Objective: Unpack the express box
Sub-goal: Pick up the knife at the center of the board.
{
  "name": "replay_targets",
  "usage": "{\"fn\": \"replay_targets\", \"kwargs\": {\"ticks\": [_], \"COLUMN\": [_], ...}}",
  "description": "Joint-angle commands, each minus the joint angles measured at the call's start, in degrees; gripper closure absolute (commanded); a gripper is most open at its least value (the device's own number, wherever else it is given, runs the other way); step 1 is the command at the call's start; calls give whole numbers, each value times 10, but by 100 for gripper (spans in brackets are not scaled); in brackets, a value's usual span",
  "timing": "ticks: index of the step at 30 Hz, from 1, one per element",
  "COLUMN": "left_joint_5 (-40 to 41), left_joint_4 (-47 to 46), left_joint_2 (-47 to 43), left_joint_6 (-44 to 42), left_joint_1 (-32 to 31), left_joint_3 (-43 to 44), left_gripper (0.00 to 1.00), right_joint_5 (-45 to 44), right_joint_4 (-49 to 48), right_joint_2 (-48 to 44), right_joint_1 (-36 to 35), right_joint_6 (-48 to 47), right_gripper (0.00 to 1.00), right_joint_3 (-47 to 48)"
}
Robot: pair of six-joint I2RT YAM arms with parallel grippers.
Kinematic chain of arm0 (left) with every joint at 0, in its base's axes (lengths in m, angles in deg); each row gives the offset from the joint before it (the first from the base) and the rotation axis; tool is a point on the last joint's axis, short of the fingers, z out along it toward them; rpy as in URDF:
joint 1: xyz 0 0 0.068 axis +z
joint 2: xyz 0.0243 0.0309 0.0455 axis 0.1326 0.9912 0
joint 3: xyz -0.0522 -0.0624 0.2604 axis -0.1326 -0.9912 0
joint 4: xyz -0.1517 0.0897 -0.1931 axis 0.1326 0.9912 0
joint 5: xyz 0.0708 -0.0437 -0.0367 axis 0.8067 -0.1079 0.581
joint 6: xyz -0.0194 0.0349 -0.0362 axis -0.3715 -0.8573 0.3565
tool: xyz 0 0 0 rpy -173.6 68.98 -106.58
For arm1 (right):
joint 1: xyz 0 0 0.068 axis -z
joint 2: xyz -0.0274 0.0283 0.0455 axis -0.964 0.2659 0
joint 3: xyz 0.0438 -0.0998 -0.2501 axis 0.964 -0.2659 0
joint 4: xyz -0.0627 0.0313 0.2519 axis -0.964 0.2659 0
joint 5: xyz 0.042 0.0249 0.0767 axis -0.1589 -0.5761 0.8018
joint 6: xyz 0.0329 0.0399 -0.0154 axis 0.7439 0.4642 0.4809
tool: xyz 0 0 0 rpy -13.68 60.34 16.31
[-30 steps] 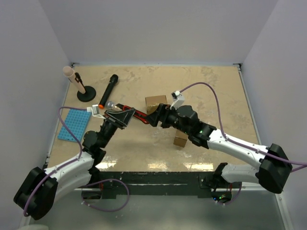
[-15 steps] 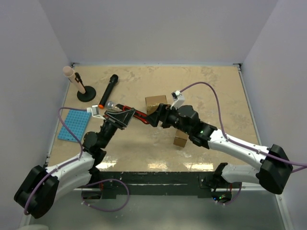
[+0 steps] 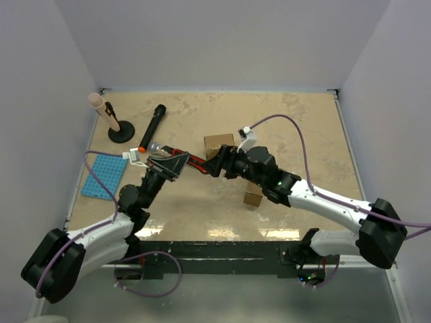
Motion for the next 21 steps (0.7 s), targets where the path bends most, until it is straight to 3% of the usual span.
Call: {"fn": "replay_targets", "kwargs": {"ticks": [1,10,15,21], "left_joint_5": [-75,-62,-46,-69], "left_joint_4": [-86,-58,72,142], "left_joint_2": [2,-22,-63,-54], "left_joint_6": [36,15,-43,-64], "left_joint_1": [-30,-30,-24,16], "left_joint_3": [0,5,40,86], "left_gripper": [100,100,100,100], "right_joint_5": [26,15,-50,-52], "right_joint_4": [-39,3,98,131], "right_joint_2": [21,-4,-55,-93], "right_joint_1": [-6,-6,-6,-6], "right_joint_6": [-2,-14,-54,-135], "right_gripper": [14,14,12,12], "right_joint_3": [31,24,20,18]}}
